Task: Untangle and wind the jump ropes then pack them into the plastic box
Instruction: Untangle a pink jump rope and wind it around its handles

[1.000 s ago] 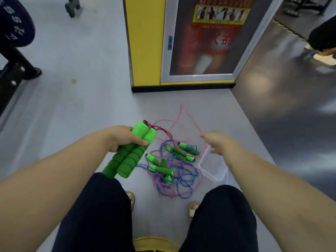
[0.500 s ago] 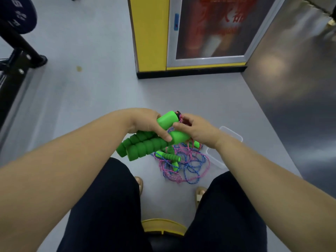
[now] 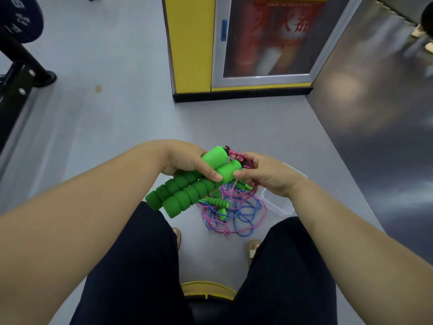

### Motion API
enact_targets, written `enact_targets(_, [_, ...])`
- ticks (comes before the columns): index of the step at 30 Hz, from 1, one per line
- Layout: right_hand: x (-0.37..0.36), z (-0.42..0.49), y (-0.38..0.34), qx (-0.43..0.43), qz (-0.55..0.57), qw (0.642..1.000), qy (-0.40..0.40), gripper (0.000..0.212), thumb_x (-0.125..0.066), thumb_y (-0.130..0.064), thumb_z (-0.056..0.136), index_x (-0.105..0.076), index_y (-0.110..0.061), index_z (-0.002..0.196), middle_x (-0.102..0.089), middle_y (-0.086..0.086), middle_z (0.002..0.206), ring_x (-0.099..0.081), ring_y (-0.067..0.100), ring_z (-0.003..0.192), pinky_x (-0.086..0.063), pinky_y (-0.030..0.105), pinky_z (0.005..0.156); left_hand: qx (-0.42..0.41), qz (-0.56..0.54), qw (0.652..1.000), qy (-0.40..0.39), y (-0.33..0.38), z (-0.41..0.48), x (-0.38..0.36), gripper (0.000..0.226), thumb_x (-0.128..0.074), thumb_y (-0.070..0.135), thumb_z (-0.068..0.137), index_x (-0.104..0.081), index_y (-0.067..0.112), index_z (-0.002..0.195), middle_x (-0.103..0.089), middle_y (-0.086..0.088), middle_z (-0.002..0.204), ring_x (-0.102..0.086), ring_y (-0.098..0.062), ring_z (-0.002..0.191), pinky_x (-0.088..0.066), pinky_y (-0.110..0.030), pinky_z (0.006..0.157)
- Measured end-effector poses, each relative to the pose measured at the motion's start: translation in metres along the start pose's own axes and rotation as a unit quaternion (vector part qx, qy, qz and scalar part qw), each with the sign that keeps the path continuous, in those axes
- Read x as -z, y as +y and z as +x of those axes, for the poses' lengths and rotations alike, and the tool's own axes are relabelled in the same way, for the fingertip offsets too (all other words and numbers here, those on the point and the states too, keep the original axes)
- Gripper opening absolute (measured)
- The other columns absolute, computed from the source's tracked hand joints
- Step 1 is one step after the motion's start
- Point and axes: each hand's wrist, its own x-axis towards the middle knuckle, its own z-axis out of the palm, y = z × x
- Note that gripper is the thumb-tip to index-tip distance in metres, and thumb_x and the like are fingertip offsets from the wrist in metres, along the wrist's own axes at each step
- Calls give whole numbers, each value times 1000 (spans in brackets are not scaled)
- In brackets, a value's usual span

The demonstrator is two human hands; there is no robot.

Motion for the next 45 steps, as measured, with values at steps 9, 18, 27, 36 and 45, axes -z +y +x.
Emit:
enact_targets(9, [-4,-8,-23,29,-88,995,-43,34,-68,-3,80,-55,-19,107,-66,-4,93,-64,1,80,-50,18,76,26,76,996,24,13,-25,12,36,-69,26,77,-60,10,108,-70,-11,97,-69,-24,79,-57,-42,78])
enact_targets(18, [-8,-13,-29,60,-27,998,-18,34,-68,-3,78,-56,-17,107,-60,16,95,-55,28,78,-54,28,68,-19,58,998,30,14,-27,5,20,-63,21,84,-61,11,101,-71,-5,88,-69,-17,74,-58,-31,70])
enact_targets(27, [-18,-19,-28,55,-18,998,-9,29,-61,-10,85,-51,-16,112,-61,2,91,-62,12,65,-52,23,56,-40,-17,999,24,-2,-20,-12,28,-67,14,79,-61,6,106,-71,-11,96,-68,-26,83,-56,-40,81])
enact_targets(36, [-40,-6,-24,75,-43,992,95,18,-67,-31,82,-61,-19,93,-64,-3,79,-60,10,71,-49,25,64,-29,-69,997,37,-3,-11,-27,20,-69,13,79,-65,3,95,-71,-12,86,-68,-23,73,-58,-33,71])
enact_targets(45, [-32,-7,-23,108,-51,983,140,11,-64,-31,85,-57,-22,86,-61,-7,74,-58,5,65,-47,22,63,4,-88,996,-10,-35,-22,-28,34,-77,21,67,-67,9,97,-71,-13,100,-67,-27,88,-51,-46,89])
